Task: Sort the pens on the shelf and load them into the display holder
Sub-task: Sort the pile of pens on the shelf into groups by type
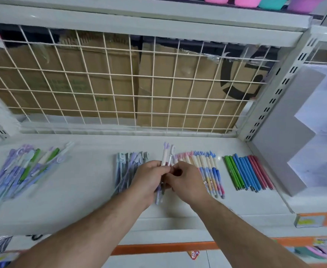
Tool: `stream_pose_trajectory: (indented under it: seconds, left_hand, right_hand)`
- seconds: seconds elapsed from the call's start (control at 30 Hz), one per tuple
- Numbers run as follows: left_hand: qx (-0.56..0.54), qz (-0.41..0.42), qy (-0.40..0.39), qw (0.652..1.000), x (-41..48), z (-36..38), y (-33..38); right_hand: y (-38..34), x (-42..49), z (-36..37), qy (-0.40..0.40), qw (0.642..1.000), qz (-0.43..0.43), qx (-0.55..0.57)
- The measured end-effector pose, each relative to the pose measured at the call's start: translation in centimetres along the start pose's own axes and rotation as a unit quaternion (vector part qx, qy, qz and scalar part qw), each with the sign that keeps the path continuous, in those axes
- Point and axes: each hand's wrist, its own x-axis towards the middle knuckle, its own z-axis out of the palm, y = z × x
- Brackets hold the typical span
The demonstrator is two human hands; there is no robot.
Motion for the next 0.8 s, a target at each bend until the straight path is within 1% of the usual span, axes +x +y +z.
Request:
stream_pose_trajectory:
  seconds: [0.1,0.17,0.27,0.4,0.5,0.6,0.7,0.8]
  left_hand:
    - [0.016,-0.011,0.035,0.999,0.3,0.6,-0.4]
    - [0.037,-0.009,0.059,0.998,0.7,0.7,-0.7]
    - [0.083,-0.011,0.088,0.993,0.9,0.9,-0.9]
    - [0.092,-0.018,0.105,0.990,0.8,0.8,-0.7]
    - [0.127,0.018,0.093,0.987,0.6,0.7,-0.7]
    - [0.252,0.068,0.101,0.960,0.5,1.0,-0.7]
    - [0.362,0.083,0.100,0.923,0.9,1.3,-0.6]
    - [0.439,0.093,0.099,0.888,1.4,1.7,-1.0]
  right_hand:
    - [0.8,0.7,-1.6,0.026,0.999,0.046,-0.002]
    - [1.0,1.2,-2.5,0.027,0.998,0.059,-0.009]
    - [1.4,1.8,-3.1,0.016,0.997,0.059,-0.056]
    - [1.8,2.3,-3.1,0.012,0.991,0.049,-0.123]
    - [1.9,2.3,-2.8,0.011,0.993,0.048,-0.108]
    - [1.8,2.3,-3.1,0.048,0.995,0.027,-0.085]
    - [1.7,2.1,-3.6,0.053,0.996,0.025,-0.069]
    - [2.2,1.9,-4.1,0.069,0.995,0.027,-0.073]
